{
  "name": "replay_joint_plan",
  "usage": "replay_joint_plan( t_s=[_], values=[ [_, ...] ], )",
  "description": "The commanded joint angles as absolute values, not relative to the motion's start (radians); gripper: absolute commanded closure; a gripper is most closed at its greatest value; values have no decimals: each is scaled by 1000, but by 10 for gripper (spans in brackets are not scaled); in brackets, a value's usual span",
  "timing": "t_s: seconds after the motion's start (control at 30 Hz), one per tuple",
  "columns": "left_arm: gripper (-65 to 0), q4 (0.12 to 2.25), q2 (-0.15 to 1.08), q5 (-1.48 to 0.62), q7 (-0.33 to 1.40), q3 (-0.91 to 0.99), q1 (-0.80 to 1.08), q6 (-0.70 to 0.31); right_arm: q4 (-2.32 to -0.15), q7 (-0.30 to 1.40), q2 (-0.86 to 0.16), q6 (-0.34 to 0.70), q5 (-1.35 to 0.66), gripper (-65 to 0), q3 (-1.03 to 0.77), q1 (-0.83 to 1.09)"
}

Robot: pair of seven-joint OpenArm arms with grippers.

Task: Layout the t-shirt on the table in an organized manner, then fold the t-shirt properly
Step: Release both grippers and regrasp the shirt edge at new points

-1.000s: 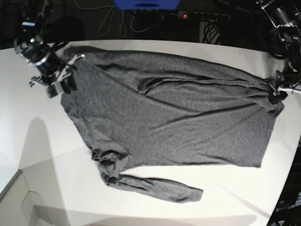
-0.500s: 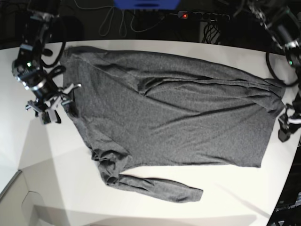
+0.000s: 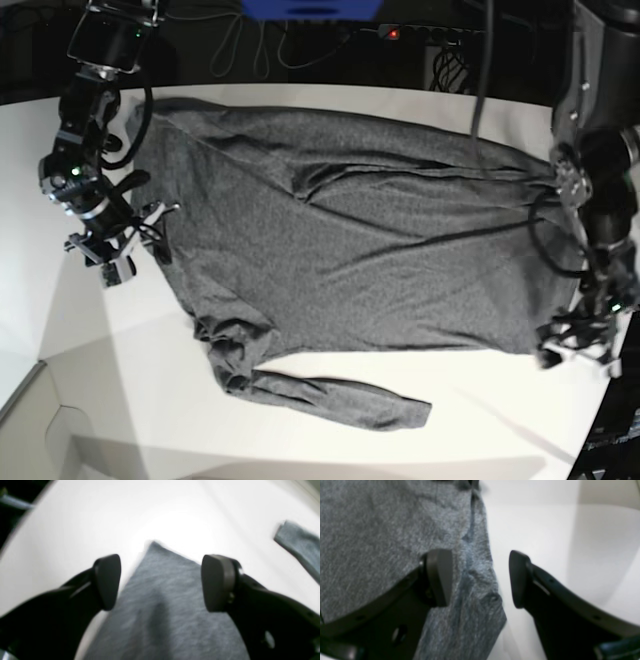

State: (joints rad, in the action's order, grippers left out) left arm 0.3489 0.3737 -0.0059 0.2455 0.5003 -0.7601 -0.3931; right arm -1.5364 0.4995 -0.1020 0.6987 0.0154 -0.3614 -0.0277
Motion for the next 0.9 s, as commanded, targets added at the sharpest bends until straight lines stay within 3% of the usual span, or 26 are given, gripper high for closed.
replay_joint_plan(
  t_s=[0.0,0.2,0.5,0.67,0.87],
  values=[
    [-485,325,392,5,197,486,-803,-392,-1554,476,-110,698,-1,-363,-364,-41],
    [-485,275,386,24,93,433,-796,-389,-1552,475,-107,698,-1,-363,-364,-44],
    [-484,283,390,15,90,440,-720,-397,-1554,475,-97,698,-1,-361,-268,16],
    [-482,288,429,-139,117,440,-664,-400,-1554,469,-58,698,1,-361,-271,73],
    [-481,608,453,-343,340,438,-476,-400,-1544,469,-59,698,1,-361,-271,93]
  ],
)
